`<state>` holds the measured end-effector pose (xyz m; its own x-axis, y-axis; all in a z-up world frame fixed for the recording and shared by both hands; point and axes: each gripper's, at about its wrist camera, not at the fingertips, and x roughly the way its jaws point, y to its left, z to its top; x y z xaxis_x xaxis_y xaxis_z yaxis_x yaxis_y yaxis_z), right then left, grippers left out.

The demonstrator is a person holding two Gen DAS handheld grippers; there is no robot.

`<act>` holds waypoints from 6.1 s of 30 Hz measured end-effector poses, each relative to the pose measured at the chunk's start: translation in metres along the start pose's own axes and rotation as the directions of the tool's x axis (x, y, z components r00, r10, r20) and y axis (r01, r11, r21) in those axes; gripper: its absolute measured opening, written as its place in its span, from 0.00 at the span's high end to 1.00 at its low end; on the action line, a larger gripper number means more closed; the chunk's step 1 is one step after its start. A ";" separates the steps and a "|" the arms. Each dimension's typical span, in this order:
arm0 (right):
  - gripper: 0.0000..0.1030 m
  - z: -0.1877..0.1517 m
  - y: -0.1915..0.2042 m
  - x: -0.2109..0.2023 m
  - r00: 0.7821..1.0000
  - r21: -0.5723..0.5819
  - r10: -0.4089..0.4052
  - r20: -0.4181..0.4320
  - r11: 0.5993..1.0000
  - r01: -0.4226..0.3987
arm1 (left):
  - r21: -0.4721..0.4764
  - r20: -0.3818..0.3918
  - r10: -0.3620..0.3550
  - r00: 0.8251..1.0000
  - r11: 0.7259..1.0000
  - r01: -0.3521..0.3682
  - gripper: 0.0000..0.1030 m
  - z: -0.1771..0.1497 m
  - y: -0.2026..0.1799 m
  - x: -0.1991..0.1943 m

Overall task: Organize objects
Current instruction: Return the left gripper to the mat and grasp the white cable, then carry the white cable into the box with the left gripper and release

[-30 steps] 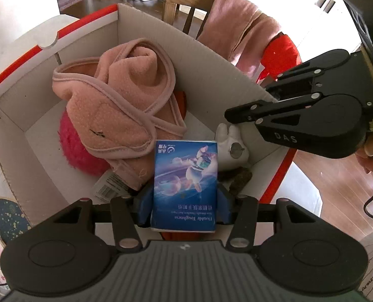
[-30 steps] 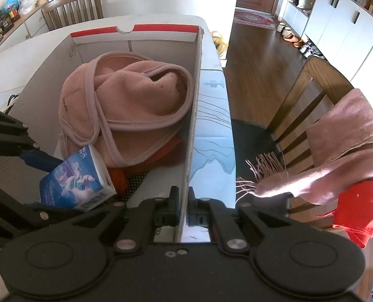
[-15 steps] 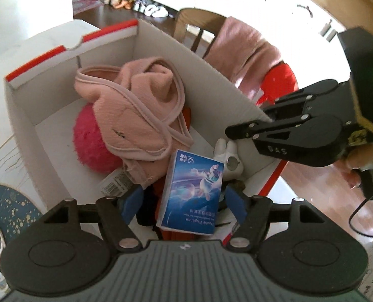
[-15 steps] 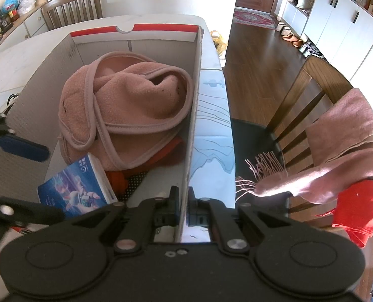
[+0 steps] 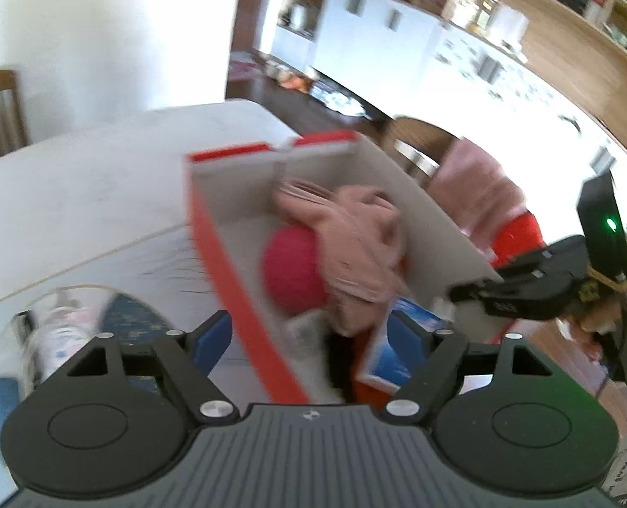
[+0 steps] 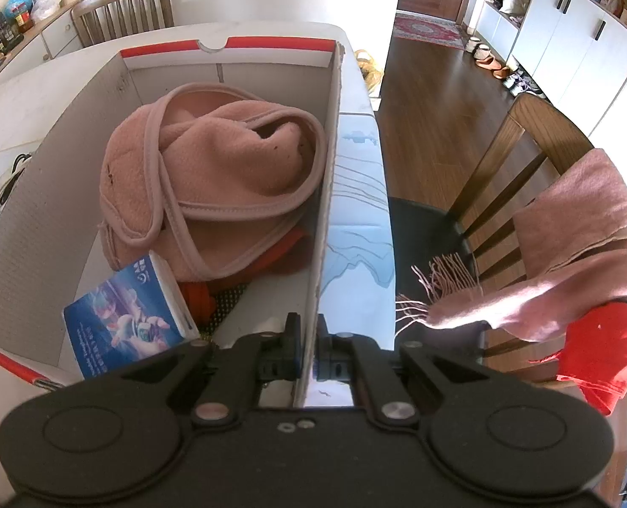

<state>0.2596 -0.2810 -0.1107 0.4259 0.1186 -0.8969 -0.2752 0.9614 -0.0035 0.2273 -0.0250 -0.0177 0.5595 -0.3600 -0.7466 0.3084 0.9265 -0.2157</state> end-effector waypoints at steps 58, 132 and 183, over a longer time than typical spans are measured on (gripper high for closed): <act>0.97 0.002 0.003 0.007 0.999 0.032 -0.031 -0.045 0.999 0.032 | -0.185 -0.161 0.334 0.929 0.914 -0.361 0.82 -0.045 0.207 0.053; 0.96 -0.001 0.009 0.003 1.000 -0.005 -0.017 0.001 1.000 0.017 | 0.198 0.024 -0.123 0.992 0.973 0.116 0.97 0.060 -0.088 0.043; 0.97 -0.002 0.008 0.006 1.000 0.011 -0.012 0.000 1.000 0.012 | 0.129 -0.038 -0.107 0.994 0.985 0.111 0.45 0.044 -0.062 0.063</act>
<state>0.2585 -0.2727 -0.1167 0.4289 0.1069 -0.8970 -0.2609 0.9653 -0.0097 0.2770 -0.1097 -0.0237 0.4937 -0.4528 -0.7424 0.4653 0.8588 -0.2143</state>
